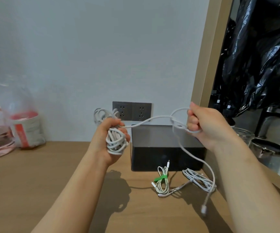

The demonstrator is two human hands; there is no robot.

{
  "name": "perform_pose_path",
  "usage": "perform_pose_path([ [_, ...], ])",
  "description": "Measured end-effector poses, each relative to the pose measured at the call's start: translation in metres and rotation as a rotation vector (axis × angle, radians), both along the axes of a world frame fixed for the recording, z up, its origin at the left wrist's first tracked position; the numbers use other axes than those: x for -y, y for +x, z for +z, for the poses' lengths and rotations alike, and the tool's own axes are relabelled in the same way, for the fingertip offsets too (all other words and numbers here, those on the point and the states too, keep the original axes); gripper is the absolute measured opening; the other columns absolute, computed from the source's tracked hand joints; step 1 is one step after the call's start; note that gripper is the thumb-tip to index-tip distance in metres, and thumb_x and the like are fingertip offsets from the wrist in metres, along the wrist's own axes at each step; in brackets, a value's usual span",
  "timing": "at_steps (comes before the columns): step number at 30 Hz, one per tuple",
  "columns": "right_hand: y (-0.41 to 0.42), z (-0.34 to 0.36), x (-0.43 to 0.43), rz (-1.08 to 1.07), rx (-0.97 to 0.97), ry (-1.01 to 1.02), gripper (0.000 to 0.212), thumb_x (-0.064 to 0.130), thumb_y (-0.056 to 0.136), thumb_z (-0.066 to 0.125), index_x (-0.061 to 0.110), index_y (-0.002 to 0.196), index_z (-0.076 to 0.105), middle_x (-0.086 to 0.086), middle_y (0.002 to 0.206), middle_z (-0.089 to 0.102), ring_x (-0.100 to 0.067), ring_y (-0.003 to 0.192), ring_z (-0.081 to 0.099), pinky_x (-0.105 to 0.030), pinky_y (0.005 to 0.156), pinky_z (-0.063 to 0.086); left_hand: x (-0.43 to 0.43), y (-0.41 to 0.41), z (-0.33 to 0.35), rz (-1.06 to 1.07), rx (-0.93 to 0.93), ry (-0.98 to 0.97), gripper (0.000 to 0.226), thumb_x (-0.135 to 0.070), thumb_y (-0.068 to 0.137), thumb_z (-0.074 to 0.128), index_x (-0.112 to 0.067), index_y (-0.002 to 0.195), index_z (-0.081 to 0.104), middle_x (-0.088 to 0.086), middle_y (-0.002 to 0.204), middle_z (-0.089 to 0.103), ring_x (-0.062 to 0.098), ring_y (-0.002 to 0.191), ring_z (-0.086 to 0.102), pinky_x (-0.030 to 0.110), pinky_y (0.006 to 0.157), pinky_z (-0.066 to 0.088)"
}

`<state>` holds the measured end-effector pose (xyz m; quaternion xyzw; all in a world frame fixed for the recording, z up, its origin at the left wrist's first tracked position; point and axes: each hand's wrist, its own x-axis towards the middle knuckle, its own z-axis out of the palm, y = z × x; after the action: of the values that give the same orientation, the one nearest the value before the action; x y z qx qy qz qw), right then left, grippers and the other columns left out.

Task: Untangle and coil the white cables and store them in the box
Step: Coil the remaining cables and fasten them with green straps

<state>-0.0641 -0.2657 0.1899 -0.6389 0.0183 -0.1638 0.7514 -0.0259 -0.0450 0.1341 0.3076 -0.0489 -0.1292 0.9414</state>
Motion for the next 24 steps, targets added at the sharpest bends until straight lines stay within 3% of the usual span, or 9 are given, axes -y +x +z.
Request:
perform_pose_path([
  [3,-0.002,0.004,-0.001,0.134,0.052,0.461,0.037,0.029,0.101,0.038,0.016,0.067,0.043,0.007,0.041,0.033,-0.006,0.034,0.033,-0.022,0.055,0.041,-0.018,0.004,-0.007,0.011,-0.031,-0.169,0.037,0.002,0.032,0.081,-0.010,0.053,0.053,-0.005,0.050,0.049,0.006,0.038,0.049,0.016,0.041,0.046],
  [5,-0.005,0.003,-0.003,0.147,0.062,0.551,0.037,0.034,0.100,0.039,0.016,0.068,0.044,0.008,0.041,0.032,-0.005,0.033,0.031,-0.021,0.050,0.044,-0.022,0.004,-0.008,0.052,-0.057,-0.130,0.023,-0.005,0.053,0.072,-0.011,0.055,0.049,-0.005,0.048,0.046,0.006,0.036,0.047,0.014,0.041,0.044],
  [8,-0.007,-0.003,-0.011,0.186,-0.039,0.426,0.037,0.043,0.092,0.050,0.011,0.073,0.049,0.008,0.040,0.027,-0.004,0.030,0.024,-0.015,0.034,0.034,-0.019,0.004,-0.010,0.103,-0.094,-0.071,0.021,-0.013,0.080,0.053,-0.011,0.060,0.047,-0.003,0.045,0.045,0.007,0.035,0.045,0.013,0.041,0.044],
  [11,-0.007,-0.013,-0.019,0.232,-0.139,0.146,0.029,0.030,0.095,0.050,0.005,0.081,0.057,0.007,0.039,0.023,-0.005,0.029,0.020,-0.016,0.030,0.029,-0.018,0.003,-0.016,0.128,-0.090,0.056,0.021,-0.012,0.085,0.051,-0.010,0.065,0.047,-0.002,0.046,0.045,0.008,0.035,0.045,0.013,0.041,0.044],
  [13,-0.004,-0.019,-0.025,0.229,-0.130,0.085,0.029,0.024,0.098,0.044,0.004,0.085,0.060,0.005,0.039,0.023,-0.006,0.030,0.020,-0.016,0.031,0.029,-0.014,0.000,-0.022,0.138,-0.032,0.167,0.017,-0.007,0.085,0.051,-0.008,0.068,0.048,0.000,0.045,0.046,0.009,0.036,0.046,0.014,0.039,0.044],
  [17,0.004,-0.028,-0.037,0.210,-0.051,0.047,0.028,0.020,0.101,0.039,0.005,0.090,0.060,0.002,0.045,0.035,-0.008,0.038,0.034,-0.020,0.040,0.038,-0.005,-0.009,-0.023,0.316,0.247,0.561,0.010,0.004,0.082,0.058,-0.004,0.086,0.054,0.008,0.058,0.053,0.015,0.047,0.054,0.021,0.043,0.048],
  [19,0.008,-0.034,-0.042,0.222,-0.035,0.057,0.027,0.018,0.100,0.039,0.005,0.091,0.060,0.001,0.048,0.039,-0.009,0.042,0.039,-0.021,0.043,0.041,-0.002,-0.010,-0.022,0.372,0.371,0.747,0.028,0.003,0.079,0.065,-0.007,0.103,0.055,0.007,0.074,0.059,0.013,0.058,0.058,0.022,0.051,0.050],
  [21,0.012,-0.042,-0.047,0.250,-0.025,0.098,0.027,0.018,0.100,0.039,0.005,0.091,0.061,0.001,0.048,0.040,-0.009,0.043,0.040,-0.022,0.044,0.041,0.002,-0.012,-0.020,0.387,0.448,0.827,0.043,0.001,0.077,0.069,-0.018,0.112,0.054,0.003,0.087,0.061,0.007,0.065,0.062,0.018,0.058,0.051],
  [24,0.015,-0.053,-0.053,0.328,-0.013,0.152,0.028,0.019,0.100,0.038,0.005,0.091,0.060,0.002,0.046,0.039,-0.008,0.041,0.038,-0.021,0.044,0.039,0.008,-0.013,-0.023,0.376,0.524,0.825,0.046,0.004,0.077,0.069,-0.026,0.107,0.051,-0.001,0.088,0.060,-0.005,0.064,0.060,0.011,0.060,0.050],
])
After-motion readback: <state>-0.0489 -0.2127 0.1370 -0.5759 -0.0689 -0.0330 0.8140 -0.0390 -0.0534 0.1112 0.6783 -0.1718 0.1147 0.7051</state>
